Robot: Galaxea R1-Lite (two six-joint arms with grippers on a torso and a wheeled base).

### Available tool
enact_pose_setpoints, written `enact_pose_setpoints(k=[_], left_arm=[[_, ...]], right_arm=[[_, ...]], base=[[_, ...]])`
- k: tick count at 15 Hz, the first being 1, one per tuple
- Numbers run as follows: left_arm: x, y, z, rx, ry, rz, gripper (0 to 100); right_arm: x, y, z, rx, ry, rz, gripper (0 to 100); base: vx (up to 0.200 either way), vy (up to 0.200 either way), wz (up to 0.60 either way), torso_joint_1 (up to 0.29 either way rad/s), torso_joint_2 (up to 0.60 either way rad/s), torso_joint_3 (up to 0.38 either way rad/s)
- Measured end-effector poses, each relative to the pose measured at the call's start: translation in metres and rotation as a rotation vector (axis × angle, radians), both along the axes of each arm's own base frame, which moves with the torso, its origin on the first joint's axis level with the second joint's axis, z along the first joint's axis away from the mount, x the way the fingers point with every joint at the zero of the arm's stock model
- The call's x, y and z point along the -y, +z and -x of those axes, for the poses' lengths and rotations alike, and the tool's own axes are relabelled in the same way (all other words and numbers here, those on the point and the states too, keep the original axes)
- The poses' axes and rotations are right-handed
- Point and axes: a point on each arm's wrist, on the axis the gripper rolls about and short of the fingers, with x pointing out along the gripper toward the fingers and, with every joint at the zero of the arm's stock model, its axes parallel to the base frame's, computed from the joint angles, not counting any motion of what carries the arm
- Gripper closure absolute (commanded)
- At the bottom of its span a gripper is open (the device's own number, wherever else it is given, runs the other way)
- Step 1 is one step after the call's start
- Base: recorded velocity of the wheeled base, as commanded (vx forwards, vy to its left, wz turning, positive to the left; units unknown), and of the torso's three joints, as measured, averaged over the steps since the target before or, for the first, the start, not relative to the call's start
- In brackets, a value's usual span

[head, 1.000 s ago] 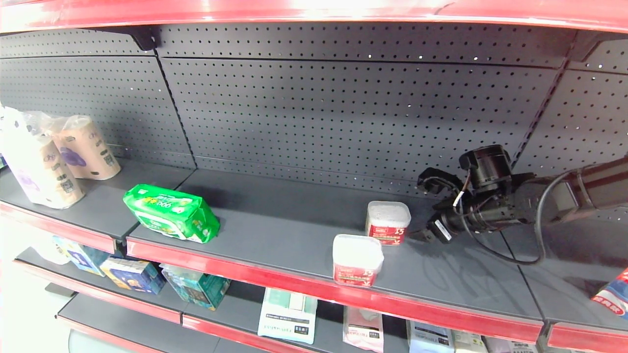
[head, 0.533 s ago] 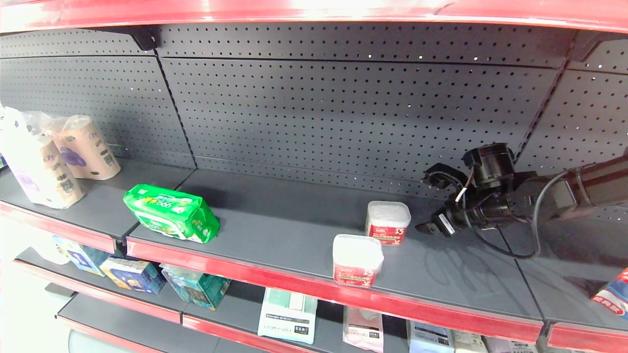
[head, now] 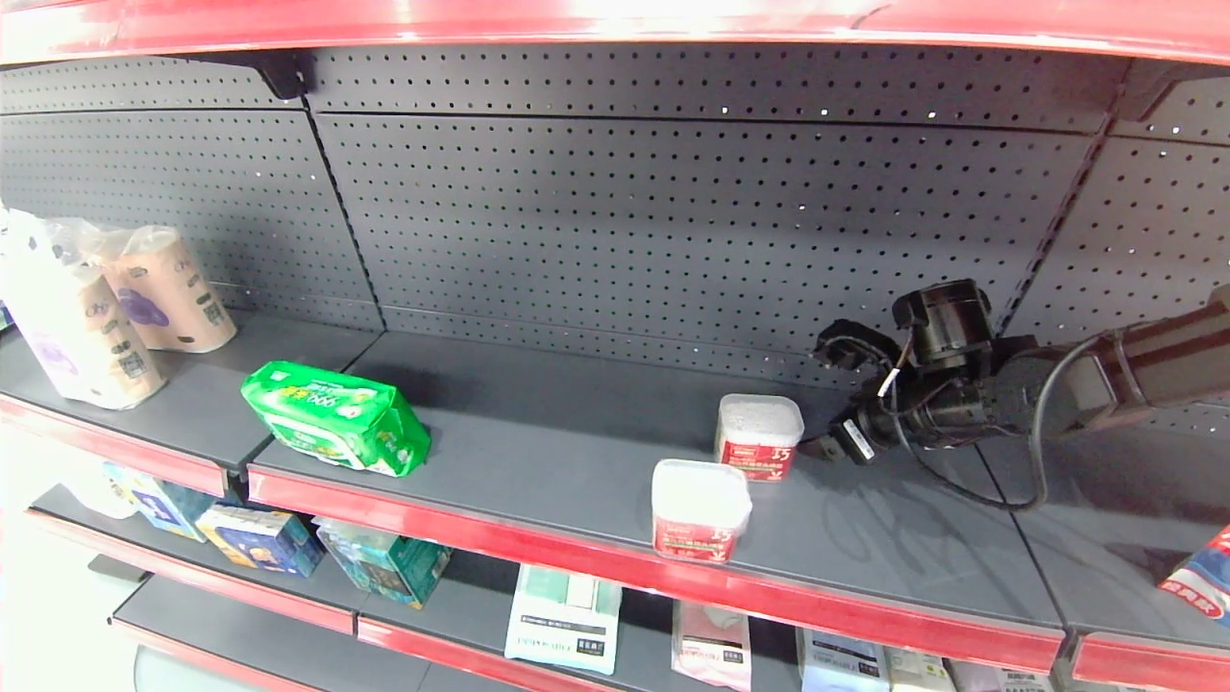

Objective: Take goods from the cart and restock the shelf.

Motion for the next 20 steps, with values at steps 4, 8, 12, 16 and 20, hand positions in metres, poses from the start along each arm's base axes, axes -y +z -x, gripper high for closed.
enact_pose_setpoints(k=[4,8,12,16,20], left_arm=[[0.000,0.000,0.000,0.001,0.000,0.000,0],[0.000,0.000,0.000,0.000,0.000,0.000,0],[0.000,0.000,0.000,0.000,0.000,0.000,0],[0.000,0.000,0.000,0.000,0.000,0.000,0],[0.000,0.000,0.000,0.000,-0.001,0.000,0]], right_arm=[[-0.007,0.002,0.003,0.003,0.023,-0.005,0],[-0.011,0.002,0.004,0.004,0.036,-0.005,0],[-0.010,0.003,0.004,0.005,0.031,-0.004,0],[0.010,0.016,0.009,0.036,-0.045,-0.003,0],[0.034,0.033,0.042,0.051,-0.141,-0.031,0]], base=[[0.000,0.000,0.00,0.000,0.00,0.000],[0.000,0.000,0.00,0.000,0.00,0.000],[0.000,0.000,0.00,0.000,0.00,0.000],[0.000,0.000,0.00,0.000,0.00,0.000],[0.000,0.000,0.00,0.000,0.00,0.000]])
